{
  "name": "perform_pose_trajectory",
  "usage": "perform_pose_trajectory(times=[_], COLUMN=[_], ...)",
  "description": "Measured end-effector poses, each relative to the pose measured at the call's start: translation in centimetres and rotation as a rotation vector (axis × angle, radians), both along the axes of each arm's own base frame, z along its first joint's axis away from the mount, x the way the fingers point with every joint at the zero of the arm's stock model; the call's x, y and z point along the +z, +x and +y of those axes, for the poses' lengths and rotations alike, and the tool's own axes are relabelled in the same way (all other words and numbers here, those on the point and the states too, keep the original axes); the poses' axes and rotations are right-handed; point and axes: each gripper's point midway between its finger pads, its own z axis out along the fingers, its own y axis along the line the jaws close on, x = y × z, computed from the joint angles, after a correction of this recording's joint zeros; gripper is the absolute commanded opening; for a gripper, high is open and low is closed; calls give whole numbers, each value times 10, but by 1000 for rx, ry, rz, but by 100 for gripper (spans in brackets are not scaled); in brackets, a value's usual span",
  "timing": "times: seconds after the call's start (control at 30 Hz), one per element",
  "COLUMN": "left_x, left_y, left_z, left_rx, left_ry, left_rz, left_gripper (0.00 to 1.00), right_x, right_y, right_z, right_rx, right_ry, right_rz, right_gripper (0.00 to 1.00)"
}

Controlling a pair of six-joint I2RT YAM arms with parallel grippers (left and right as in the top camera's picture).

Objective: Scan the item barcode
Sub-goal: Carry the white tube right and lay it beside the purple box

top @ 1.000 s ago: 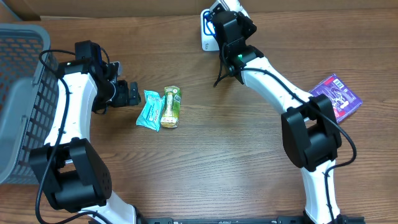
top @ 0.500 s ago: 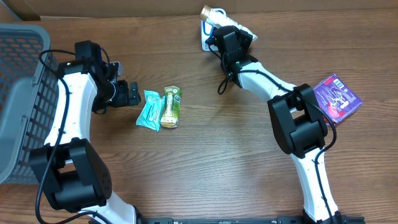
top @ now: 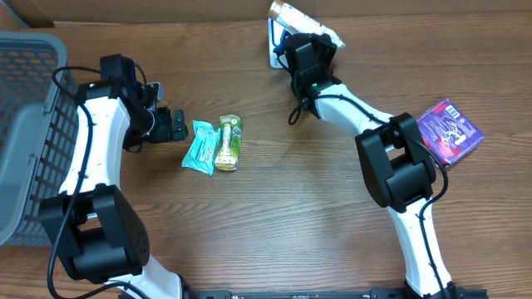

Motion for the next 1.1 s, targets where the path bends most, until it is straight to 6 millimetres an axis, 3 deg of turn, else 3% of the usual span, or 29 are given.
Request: perform_pose_trajectory(times=[0.13, 0.2, 0.3, 0.33, 0.43, 0.53, 0.6, 0.67, 0.73, 0.83, 0.97, 1.03, 1.1], left_x=[0, 0, 0, 0, 0, 0, 0, 0, 0, 0, 0, 0, 0], left_y=[0, 0, 0, 0, 0, 0, 0, 0, 0, 0, 0, 0, 0], left_z=[0, 0, 0, 0, 0, 0, 0, 0, 0, 0, 0, 0, 0], left_rx=[0, 0, 0, 0, 0, 0, 0, 0, 0, 0, 0, 0, 0], left_ry=[0, 0, 0, 0, 0, 0, 0, 0, 0, 0, 0, 1, 0], left_rz=[0, 0, 0, 0, 0, 0, 0, 0, 0, 0, 0, -1, 0], left_gripper=[100, 100, 99, 100, 99, 100, 100, 100, 99, 100, 100, 100, 100], right_x=[-3, 8, 51, 79, 137, 187, 201, 191, 163, 93, 5, -24, -41], right_y=[-19, -34, -69, -87, -129, -167, -181, -184, -180, -171, -178, -185, -188], right_z=[13, 23, 38, 44, 48, 31, 2, -36, -64, -97, -110, -114, -120], right_rx=[-5, -5, 4, 17, 15, -76, -226, -444, -628, -868, -1039, -1088, -1120], right_ry=[30, 67, 173, 263, 516, 847, 1047, 1189, 1254, 1281, 1273, 1293, 1322], right_rz=[58, 86, 122, 129, 142, 149, 149, 139, 132, 138, 190, 194, 178], right_gripper=[4, 4, 4, 4, 4, 4, 4, 4, 4, 4, 4, 4, 4])
